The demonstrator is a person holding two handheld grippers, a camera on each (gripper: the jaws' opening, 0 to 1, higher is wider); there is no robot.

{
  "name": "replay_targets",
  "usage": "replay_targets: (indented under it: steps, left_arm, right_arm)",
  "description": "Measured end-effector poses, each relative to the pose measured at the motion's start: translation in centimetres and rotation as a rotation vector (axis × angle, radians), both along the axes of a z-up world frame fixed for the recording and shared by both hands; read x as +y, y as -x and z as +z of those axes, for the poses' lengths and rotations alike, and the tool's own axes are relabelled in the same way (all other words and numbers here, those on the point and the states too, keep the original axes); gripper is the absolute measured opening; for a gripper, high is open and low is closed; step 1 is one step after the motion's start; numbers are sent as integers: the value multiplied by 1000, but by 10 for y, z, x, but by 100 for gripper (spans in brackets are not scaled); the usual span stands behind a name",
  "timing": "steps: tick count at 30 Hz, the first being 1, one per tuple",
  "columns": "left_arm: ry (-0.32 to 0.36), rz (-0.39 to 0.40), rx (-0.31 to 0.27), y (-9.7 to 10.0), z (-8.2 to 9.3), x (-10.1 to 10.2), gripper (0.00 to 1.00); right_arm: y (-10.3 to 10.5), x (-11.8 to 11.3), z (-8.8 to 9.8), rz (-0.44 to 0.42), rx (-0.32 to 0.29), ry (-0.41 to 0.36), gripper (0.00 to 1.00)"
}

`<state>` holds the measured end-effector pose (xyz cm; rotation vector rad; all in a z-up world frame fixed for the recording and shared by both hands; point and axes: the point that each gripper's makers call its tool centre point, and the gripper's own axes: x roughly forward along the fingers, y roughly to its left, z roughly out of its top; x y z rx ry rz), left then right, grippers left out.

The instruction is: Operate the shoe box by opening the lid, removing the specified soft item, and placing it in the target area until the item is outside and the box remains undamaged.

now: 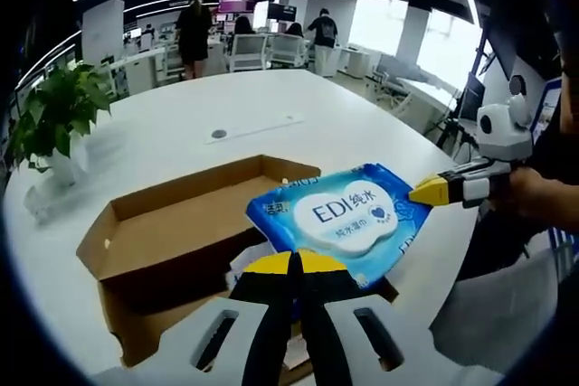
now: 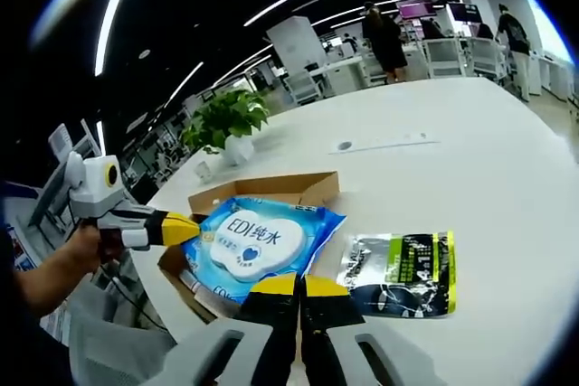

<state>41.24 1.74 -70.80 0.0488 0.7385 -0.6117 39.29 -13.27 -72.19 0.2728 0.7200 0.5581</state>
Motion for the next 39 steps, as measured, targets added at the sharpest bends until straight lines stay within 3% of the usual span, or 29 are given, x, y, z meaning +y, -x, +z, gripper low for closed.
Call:
replay_targets:
  steps: [39]
  left_arm:
    - [71, -65, -10, 3, 1, -85, 0]
  right_arm:
    - [5, -82, 2, -100, 8, 47, 0]
